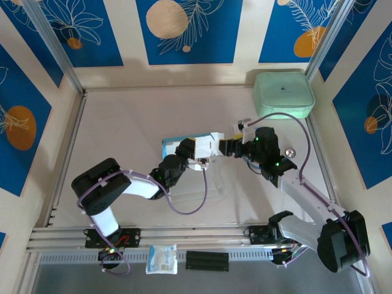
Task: Fold the paper box
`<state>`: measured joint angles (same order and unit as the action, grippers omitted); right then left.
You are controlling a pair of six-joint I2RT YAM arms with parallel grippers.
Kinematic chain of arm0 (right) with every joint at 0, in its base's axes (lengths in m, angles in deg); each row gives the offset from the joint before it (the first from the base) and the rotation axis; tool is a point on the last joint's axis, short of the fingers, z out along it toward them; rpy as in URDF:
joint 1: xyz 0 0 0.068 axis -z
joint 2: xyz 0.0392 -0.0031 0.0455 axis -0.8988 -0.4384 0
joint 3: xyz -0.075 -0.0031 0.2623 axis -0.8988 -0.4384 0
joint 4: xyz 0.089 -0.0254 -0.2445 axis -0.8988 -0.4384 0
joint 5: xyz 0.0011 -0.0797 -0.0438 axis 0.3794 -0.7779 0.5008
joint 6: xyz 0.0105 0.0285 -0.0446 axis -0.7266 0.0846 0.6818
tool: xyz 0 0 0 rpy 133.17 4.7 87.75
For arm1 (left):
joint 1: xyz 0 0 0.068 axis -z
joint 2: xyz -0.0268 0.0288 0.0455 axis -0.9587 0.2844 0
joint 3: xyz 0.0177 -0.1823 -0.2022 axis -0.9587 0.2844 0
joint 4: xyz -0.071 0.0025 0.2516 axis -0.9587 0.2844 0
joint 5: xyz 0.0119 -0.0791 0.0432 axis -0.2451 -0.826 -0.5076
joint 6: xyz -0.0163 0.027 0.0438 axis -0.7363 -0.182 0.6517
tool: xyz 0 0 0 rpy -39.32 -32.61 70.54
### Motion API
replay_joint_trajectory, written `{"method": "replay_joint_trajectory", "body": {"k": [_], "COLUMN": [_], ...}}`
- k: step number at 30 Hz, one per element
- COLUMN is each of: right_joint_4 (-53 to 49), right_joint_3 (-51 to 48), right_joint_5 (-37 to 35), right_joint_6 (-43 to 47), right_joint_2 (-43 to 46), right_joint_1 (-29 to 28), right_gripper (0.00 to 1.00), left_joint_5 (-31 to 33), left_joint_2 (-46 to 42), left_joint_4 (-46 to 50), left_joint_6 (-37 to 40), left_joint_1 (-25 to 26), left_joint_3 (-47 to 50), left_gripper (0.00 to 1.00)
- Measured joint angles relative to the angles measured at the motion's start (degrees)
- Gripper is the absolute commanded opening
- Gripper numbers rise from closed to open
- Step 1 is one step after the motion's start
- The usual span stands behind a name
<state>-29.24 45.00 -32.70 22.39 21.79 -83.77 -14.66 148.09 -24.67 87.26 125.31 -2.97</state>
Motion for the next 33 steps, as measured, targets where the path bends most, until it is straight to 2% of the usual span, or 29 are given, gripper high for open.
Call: {"method": "replay_joint_trajectory", "body": {"k": [4,9,12,15,18,19,22,25,29,33], "right_joint_4": [-7.5,-11.2,-11.7,-12.9,-14.8,-15.3,-16.7,-17.6,-19.1,-20.1], "right_joint_3": [8.4,12.9,13.0,14.5,17.1,18.0,19.9,21.5,23.3,24.2], "right_joint_5": [8.8,14.4,16.6,18.1,19.5,19.6,19.5,18.8,18.4,17.6], "right_joint_6": [6.6,10.6,11.6,13.2,15.0,15.5,16.6,18.1,20.2,21.9], "right_joint_2": [-9.4,-18.0,-20.6,-23.4,-26.5,-27.6,-29.8,-31.4,-33.1,-33.9], "right_joint_1": [3.2,6.4,8.7,9.5,9.4,9.3,9.2,8.6,7.8,6.7], "right_gripper": [0.72,0.71,0.71,0.68,0.66,0.66,0.65,0.62,0.53,0.40], "left_joint_5": [0.0,0.6,1.8,2.6,3.4,4.0,5.0,3.3,-6.3,-19.9], "left_joint_2": [0.0,-2.4,-7.9,-17.1,-29.9,-34.2,-43.2,-47.4,-46.0,-39.8], "left_joint_4": [0.3,1.7,5.4,12.3,23.3,28.9,45.1,61.6,81.3,91.3], "left_joint_6": [0.3,0.2,-2.7,-10.8,-26.2,-33.5,-55.7,-76.5,-98.0,-109.4], "left_joint_1": [0.2,1.7,4.5,6.5,6.2,5.0,-0.7,-8.6,-20.4,-28.7], "left_joint_3": [0.0,0.2,0.1,0.2,-0.8,-2.1,-8.0,-14.8,-22.0,-24.7], "left_gripper": [0.45,0.55,0.65,0.73,0.78,0.79,0.84,0.85,0.85,0.83]}}
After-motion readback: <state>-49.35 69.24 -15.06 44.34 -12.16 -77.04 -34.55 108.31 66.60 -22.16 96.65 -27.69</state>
